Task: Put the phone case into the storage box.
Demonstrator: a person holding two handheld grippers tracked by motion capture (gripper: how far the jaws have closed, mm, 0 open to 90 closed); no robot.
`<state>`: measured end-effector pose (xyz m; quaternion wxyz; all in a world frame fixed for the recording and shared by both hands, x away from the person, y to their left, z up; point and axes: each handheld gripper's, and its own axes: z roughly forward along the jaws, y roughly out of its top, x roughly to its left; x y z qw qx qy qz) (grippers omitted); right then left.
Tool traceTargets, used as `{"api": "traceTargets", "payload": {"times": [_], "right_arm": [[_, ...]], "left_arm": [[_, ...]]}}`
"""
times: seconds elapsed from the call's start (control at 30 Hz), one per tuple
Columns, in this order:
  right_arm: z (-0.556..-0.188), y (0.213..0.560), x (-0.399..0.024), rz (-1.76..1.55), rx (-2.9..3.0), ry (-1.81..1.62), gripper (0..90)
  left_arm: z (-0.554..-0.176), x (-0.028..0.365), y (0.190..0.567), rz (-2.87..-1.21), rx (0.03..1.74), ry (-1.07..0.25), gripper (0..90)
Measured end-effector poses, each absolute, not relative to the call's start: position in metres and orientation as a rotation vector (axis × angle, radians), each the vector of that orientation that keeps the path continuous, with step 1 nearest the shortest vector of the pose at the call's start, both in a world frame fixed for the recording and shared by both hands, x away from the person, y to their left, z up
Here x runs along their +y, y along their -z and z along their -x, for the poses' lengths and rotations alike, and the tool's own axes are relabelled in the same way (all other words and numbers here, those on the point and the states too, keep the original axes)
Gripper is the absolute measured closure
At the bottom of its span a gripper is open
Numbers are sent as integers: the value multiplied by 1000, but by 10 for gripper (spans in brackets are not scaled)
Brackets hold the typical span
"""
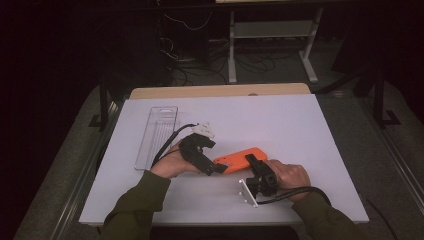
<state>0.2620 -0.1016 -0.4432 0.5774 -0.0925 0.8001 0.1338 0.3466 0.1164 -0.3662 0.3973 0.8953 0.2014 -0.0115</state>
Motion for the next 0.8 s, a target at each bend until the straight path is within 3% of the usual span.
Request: {"api": "traceTargets", "payload": {"times": [0.8], "right_arm": [[-272, 436, -112, 88, 1920, -361, 818]], "left_arm": [[-345, 128, 376, -2279, 573, 21, 5]]}}
